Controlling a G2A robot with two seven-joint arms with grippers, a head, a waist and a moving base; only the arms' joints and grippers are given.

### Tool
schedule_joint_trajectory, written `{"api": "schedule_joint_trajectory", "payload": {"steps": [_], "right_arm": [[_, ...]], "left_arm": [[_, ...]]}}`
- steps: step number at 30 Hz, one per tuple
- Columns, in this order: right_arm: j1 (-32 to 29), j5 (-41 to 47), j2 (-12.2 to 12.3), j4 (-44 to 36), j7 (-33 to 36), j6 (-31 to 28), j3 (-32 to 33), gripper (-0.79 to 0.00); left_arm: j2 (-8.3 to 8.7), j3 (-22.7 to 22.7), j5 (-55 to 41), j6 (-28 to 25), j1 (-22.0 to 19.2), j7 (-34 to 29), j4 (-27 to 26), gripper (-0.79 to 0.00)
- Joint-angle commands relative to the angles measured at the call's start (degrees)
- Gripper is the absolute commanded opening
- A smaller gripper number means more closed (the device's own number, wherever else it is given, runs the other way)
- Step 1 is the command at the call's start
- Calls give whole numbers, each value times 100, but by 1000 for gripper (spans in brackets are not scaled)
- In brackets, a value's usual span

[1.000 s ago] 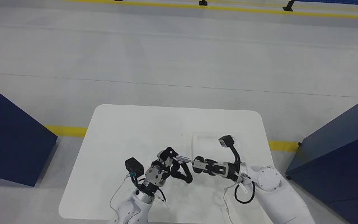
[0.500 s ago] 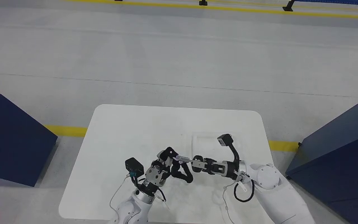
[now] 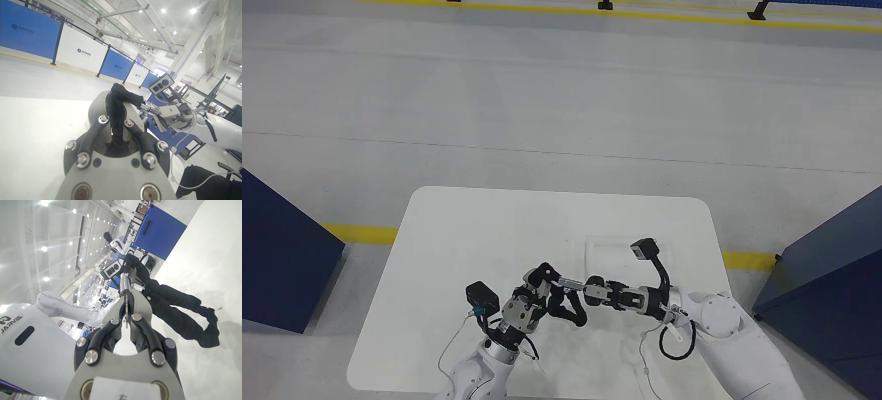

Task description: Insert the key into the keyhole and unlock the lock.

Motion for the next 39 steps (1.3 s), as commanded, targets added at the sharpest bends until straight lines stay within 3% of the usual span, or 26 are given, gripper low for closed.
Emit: {"api": "schedule_joint_trajectory", "payload": {"steps": [1,2,8,10,12,16,32,39], "right_arm": [[-50,23,10,-4,1,-63,48,-114],[-74,32,15,-6,4,-79,70,-80],[-242,76,51,-32,26,-197,221,-151],[-310,110,65,-15,20,-248,286,-237],[-383,154,79,18,12,-314,357,-406],[-498,227,105,56,56,-402,463,-431],[-622,264,127,23,85,-501,555,-711],[-603,240,123,31,80,-490,548,-727]], "left_arm": [[0,0,0,0,0,0,0,-785],[0,0,0,0,0,0,0,-785],[0,0,0,0,0,0,0,-785],[0,0,0,0,0,0,0,-785],[0,0,0,0,0,0,0,-785],[0,0,0,0,0,0,0,-785],[0,0,0,0,0,0,0,-785],[0,0,0,0,0,0,0,-785]]}}
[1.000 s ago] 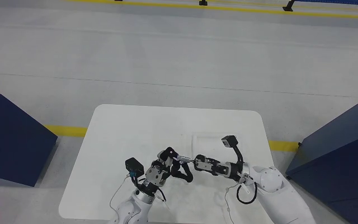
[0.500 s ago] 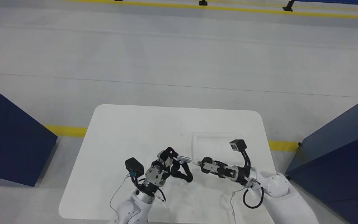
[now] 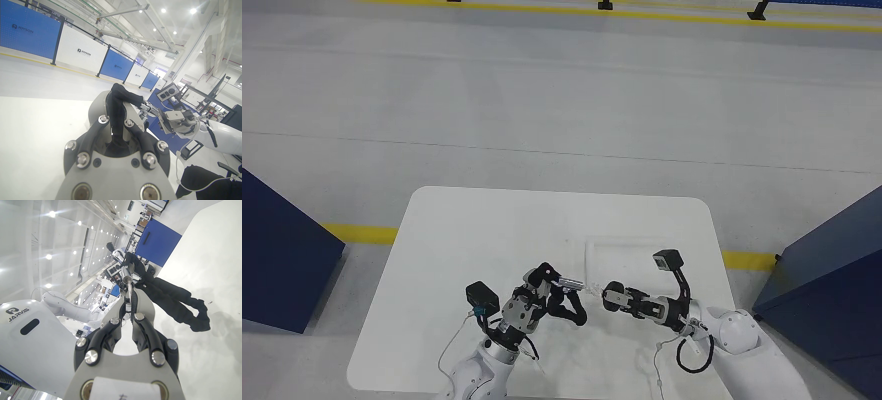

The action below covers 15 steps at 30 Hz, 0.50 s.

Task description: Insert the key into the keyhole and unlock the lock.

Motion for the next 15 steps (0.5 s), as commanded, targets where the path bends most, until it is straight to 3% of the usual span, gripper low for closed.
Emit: {"api": "schedule_joint_trajectory", "payload": {"steps": [1,15], "right_arm": [[14,-8,-3,5,-5,8,-9,-727],[105,-63,-22,47,-37,43,-65,-748]], "left_arm": [[0,0,0,0,0,0,0,-785],[0,0,0,0,0,0,0,-785]]}}
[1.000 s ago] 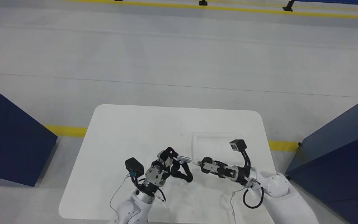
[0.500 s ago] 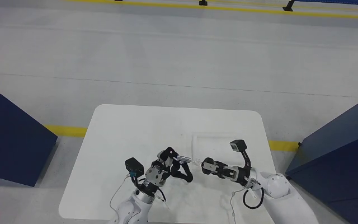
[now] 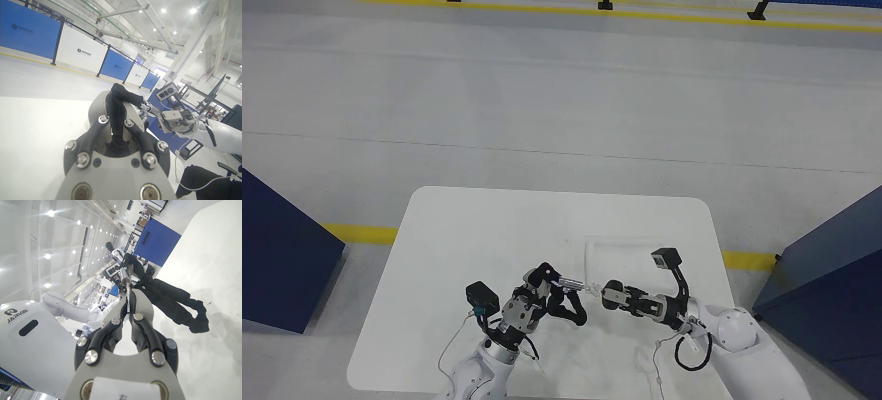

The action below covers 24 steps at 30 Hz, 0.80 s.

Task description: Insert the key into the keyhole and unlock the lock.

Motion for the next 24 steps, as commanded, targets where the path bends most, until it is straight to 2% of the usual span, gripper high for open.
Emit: {"api": "schedule_joint_trajectory", "payload": {"steps": [1,6,24], "right_arm": [[20,-11,-5,4,-6,10,-15,-751],[78,-43,-17,6,-8,29,-56,-785],[210,-227,-57,-95,-100,126,-192,-785]], "left_arm": [[0,0,0,0,0,0,0,-785],[0,0,0,0,0,0,0,-785],[0,0,0,0,0,0,0,-785]]}}
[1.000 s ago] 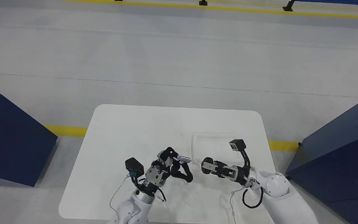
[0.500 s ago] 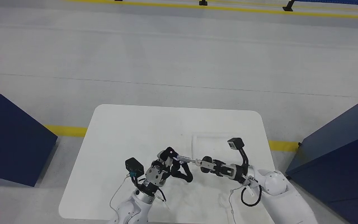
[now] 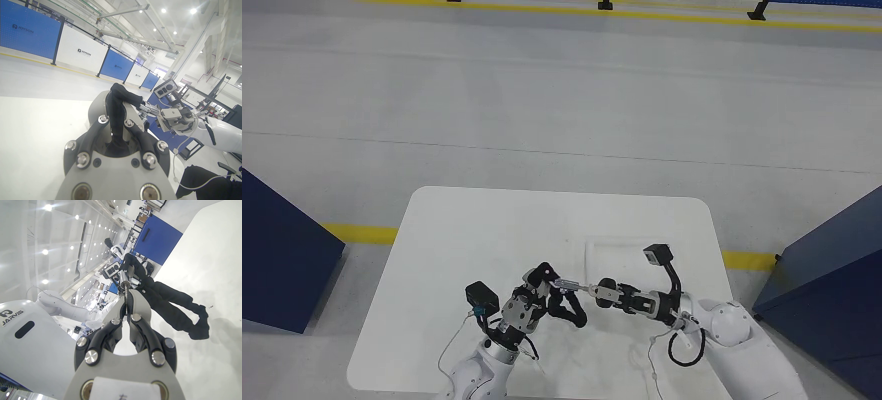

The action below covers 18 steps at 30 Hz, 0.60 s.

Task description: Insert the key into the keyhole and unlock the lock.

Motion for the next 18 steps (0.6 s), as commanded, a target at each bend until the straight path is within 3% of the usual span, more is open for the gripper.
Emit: {"api": "schedule_joint_trajectory", "payload": {"steps": [1,18], "right_arm": [[3,-28,-4,-48,-19,15,-13,-785],[-49,726,16,4,547,738,-22,-785]], "left_arm": [[0,0,0,0,0,0,0,-785],[0,0,0,0,0,0,0,-785]]}}
